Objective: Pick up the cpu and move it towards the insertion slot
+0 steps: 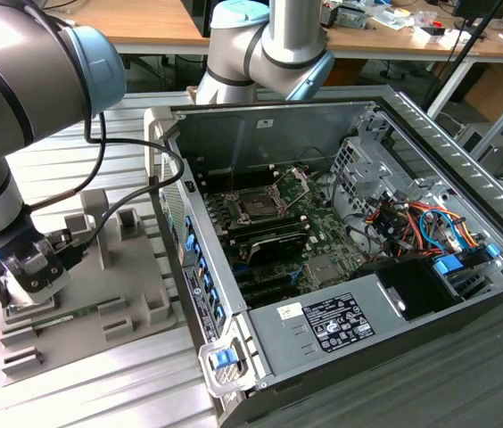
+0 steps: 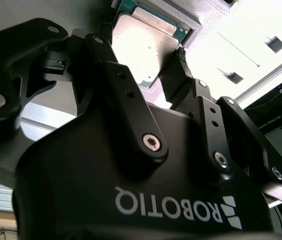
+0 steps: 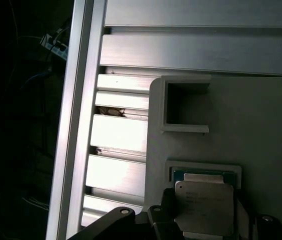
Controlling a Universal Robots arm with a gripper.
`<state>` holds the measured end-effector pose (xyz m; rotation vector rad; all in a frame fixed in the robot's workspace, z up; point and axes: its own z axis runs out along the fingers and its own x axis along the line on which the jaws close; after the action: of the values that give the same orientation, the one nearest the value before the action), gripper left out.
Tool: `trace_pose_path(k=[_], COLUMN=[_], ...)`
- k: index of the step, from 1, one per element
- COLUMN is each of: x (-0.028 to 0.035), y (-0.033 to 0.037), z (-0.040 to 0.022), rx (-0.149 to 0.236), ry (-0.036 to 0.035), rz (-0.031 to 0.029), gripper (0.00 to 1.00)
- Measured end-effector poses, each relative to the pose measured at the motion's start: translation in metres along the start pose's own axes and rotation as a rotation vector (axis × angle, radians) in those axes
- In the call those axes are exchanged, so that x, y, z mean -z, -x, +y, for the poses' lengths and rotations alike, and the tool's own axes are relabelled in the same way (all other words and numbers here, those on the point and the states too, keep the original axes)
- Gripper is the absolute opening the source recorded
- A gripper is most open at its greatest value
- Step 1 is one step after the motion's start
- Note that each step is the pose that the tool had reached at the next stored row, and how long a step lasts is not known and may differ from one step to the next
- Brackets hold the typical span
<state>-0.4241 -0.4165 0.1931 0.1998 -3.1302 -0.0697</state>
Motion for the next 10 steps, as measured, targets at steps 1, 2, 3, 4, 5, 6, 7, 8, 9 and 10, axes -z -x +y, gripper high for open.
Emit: trace_pose_path(k=[1, 2, 3, 4, 5, 6, 7, 8, 9, 10], x=[0.0003, 0.0005, 0.0007, 0.0009, 0.0011, 0.0015, 0.0018, 0.002, 0.0022, 0.0025], y=[0.0, 0.0, 0.0, 0.0, 0.0, 0.0, 0.0, 0.0, 0.0, 0.0], z=[0.0, 0.0, 0.0, 0.0, 0.0001, 0.0001, 0.0001, 0.0001, 0.0001, 0.0001], rx=[0.0, 0.0, 0.0, 0.0, 0.0, 0.0, 0.0, 0.0, 0.0, 0.0], ry=[0.0, 0.0, 0.0, 0.0001, 0.0001, 0.0, -0.0001, 0.0, 0.0001, 0.0], rz=[0.0, 0.0, -0.0001, -0.0002, -0.0002, 0.0, 0.0001, 0.0, -0.0001, -0.0001], gripper=[0.55, 0.55, 0.55, 0.55, 0.55, 0.55, 0.55, 0.55, 0.55, 0.55])
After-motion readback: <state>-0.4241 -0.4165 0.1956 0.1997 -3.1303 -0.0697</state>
